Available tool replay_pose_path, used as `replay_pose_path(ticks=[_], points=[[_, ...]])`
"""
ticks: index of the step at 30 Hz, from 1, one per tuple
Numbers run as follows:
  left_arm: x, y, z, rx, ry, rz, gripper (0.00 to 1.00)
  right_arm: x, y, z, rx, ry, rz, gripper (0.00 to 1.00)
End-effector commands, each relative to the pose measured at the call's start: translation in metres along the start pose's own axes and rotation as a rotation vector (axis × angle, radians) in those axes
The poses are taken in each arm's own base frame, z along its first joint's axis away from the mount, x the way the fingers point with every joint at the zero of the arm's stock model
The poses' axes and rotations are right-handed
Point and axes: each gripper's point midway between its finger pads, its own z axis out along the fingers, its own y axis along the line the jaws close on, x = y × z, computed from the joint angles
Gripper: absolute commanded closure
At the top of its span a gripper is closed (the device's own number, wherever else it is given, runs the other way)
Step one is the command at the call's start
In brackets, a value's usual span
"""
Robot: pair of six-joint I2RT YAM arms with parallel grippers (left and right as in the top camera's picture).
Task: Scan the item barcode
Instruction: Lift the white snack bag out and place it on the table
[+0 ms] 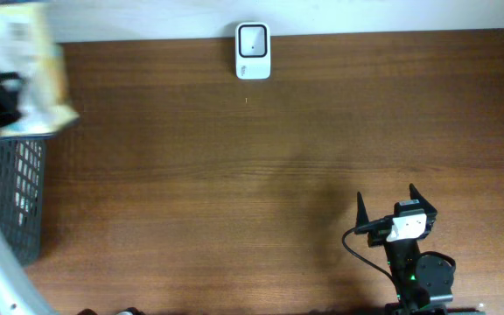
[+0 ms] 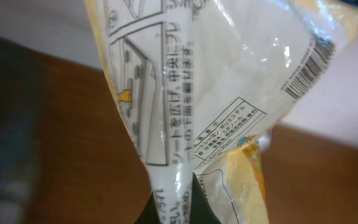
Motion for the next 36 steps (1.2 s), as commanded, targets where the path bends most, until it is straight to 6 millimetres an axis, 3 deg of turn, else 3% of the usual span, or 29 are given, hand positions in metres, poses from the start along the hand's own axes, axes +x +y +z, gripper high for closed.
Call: replay_pose_path(ticks=[1,3,5,9,14,18,25,29,31,34,35,36], points=[[0.058,-0.060,0.042,0.063,0.190,0.067,1.00,0.004,-0.003,0.000,0.016,0.006,0.001,0.01],[0.089,-0.072,0.056,0.049,0.279,0.094,1.00,0.004,-0.003,0.000,0.016,0.005,0.001,0.01],[0.140,-0.079,0.075,-0.001,0.410,0.081,1.00,0.004,-0.003,0.000,0.016,0.005,0.001,0.01],[0.218,-0.090,0.104,0.032,0.551,0.095,1.00,0.004,-0.003,0.000,0.016,0.006,0.001,0.01],[0.292,-0.089,0.137,0.057,0.568,0.045,1.00,0.004,-0.003,0.000,0.016,0.006,0.001,0.01],[0.322,-0.092,0.153,0.108,0.509,0.075,1.00,0.004,-0.003,0.000,0.016,0.005,0.001,0.01],[0.321,-0.082,0.162,0.038,0.453,0.086,1.00,0.004,-0.003,0.000,0.016,0.006,0.001,0.01],[0.334,-0.076,0.167,0.023,0.494,0.081,1.00,0.004,-0.003,0.000,0.016,0.005,0.001,0.01],[0.341,-0.073,0.169,0.016,0.514,0.079,0.89,0.004,-0.003,0.000,0.016,0.006,0.001,0.01],[0.341,-0.073,0.171,0.016,0.515,0.079,0.18,0.004,-0.003,0.000,0.016,0.006,0.001,0.01],[0.338,-0.075,0.172,0.018,0.509,0.081,0.05,0.004,-0.003,0.000,0.016,0.005,0.001,0.01],[0.335,-0.076,0.172,0.019,0.507,0.081,0.01,0.004,-0.003,0.000,0.016,0.006,0.001,0.01]])
